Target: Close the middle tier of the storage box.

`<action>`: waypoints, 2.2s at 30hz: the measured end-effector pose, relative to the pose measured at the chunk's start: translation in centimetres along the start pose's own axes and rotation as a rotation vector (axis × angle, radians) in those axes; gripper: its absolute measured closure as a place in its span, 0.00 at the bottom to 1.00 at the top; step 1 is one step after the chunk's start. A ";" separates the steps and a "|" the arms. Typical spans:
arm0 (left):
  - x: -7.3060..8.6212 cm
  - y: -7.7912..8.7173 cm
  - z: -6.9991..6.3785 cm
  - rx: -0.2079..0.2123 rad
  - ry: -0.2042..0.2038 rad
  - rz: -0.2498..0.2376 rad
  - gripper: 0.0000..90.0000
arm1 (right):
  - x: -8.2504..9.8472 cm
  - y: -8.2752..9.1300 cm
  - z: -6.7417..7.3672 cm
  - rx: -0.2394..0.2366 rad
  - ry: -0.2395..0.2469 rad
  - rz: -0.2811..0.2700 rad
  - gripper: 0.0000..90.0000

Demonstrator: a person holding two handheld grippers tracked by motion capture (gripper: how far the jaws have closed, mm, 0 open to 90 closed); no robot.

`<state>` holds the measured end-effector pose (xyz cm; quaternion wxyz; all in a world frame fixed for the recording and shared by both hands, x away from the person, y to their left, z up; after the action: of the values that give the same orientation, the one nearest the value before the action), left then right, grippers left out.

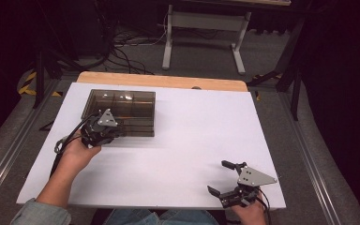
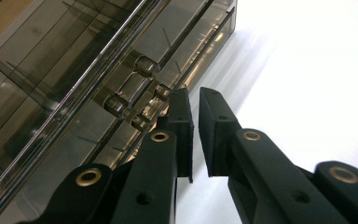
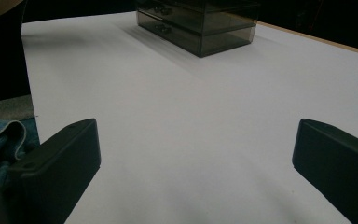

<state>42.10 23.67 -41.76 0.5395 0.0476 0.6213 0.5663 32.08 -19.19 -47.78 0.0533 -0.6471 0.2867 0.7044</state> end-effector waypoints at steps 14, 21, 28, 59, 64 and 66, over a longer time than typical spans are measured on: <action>0.2 2.2 -1.0 0.035 0.059 -0.117 0.53 | 0.0 0.1 0.0 0.001 -0.006 -0.003 0.02; 1.0 3.3 -1.4 0.022 0.112 -0.199 0.25 | -0.1 0.1 0.0 0.000 -0.005 -0.003 0.02; 2.8 3.9 -1.7 0.056 0.159 -0.271 0.07 | -0.1 0.1 0.0 -0.002 -0.006 -0.003 0.02; 11.6 4.1 -2.5 0.035 0.243 -0.483 0.00 | -0.1 0.2 0.0 -0.001 -0.003 -0.001 0.02; 12.3 3.8 -2.9 0.032 0.240 -0.478 0.00 | 0.0 0.2 0.0 -0.001 -0.004 0.000 0.02; 12.5 3.7 -3.1 0.031 0.241 -0.473 0.00 | 0.0 0.2 0.0 0.000 -0.002 0.000 0.02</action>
<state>32.60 31.33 -47.42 0.5782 -0.1587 0.6835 0.4164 32.02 -19.34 -47.68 0.0537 -0.6464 0.2864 0.7052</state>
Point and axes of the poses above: each handheld gripper's, and its own axes: y roughly backward along the jaws, x roughly out of its underside, z roughly to its left, the point moved 3 cm from there along -y, roughly forward along the jaws, and after that the axes turned 4 degrees about -x, right-handed, at the moved point
